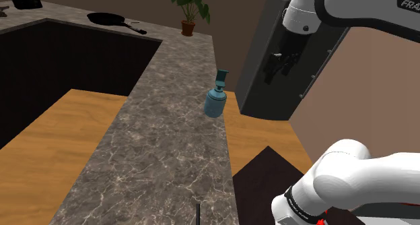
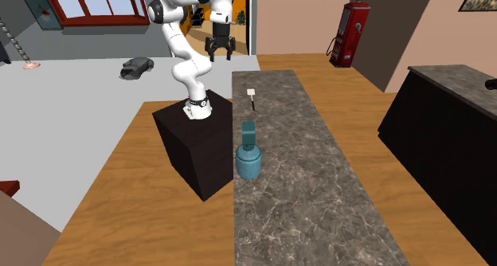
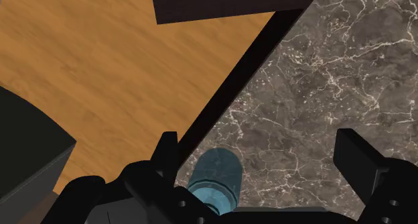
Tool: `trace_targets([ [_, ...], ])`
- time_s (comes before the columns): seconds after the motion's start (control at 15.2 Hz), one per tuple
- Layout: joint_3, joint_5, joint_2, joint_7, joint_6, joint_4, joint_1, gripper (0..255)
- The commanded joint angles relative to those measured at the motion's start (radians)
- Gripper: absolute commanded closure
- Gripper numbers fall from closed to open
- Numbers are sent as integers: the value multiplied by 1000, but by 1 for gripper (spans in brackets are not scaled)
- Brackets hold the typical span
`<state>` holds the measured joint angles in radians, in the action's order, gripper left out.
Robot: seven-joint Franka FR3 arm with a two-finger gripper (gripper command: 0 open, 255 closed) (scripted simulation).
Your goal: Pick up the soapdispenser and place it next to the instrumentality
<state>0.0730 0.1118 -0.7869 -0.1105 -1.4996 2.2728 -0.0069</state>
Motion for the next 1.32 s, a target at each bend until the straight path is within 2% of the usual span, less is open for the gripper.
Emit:
trace_targets([
  [0.0,0,0,0,0,0,0,0,0],
  [0.59,16,1,191,-187,-351,83,-71,0],
  [1.25,27,48,496,-400,-688,30,-158,0],
])
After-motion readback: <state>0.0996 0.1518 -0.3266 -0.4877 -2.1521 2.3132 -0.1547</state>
